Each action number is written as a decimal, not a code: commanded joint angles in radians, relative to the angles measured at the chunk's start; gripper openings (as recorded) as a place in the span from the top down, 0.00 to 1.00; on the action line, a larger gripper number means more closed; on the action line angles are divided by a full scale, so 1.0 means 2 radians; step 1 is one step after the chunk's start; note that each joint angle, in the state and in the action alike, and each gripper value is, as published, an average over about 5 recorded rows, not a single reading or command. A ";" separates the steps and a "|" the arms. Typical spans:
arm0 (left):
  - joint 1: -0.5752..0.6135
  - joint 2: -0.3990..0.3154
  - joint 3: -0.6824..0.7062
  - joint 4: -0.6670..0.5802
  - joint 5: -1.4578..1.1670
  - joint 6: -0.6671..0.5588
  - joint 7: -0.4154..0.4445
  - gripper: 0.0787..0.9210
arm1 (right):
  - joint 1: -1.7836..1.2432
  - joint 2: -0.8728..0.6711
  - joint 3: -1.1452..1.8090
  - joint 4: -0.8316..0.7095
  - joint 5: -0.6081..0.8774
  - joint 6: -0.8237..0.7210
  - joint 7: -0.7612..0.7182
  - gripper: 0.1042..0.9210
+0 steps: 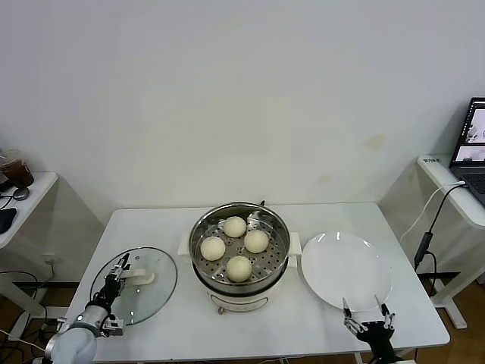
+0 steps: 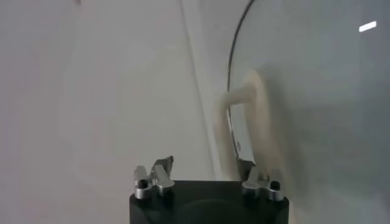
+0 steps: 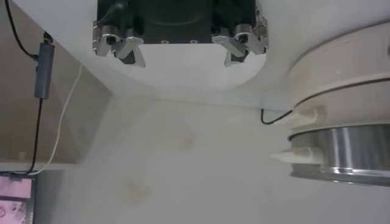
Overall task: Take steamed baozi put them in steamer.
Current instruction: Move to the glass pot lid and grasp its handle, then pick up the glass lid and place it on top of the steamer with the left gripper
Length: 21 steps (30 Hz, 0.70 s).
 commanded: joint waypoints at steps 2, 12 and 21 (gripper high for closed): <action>-0.004 -0.001 0.000 0.007 -0.015 0.007 -0.003 0.59 | -0.003 0.000 -0.003 0.006 0.000 0.000 -0.001 0.12; 0.053 0.011 -0.024 -0.103 -0.067 0.017 -0.008 0.88 | -0.009 -0.004 -0.010 0.014 -0.004 0.002 -0.002 0.12; 0.135 0.077 -0.090 -0.290 -0.175 0.082 0.050 0.88 | -0.019 -0.007 -0.024 0.030 -0.013 0.005 -0.003 0.12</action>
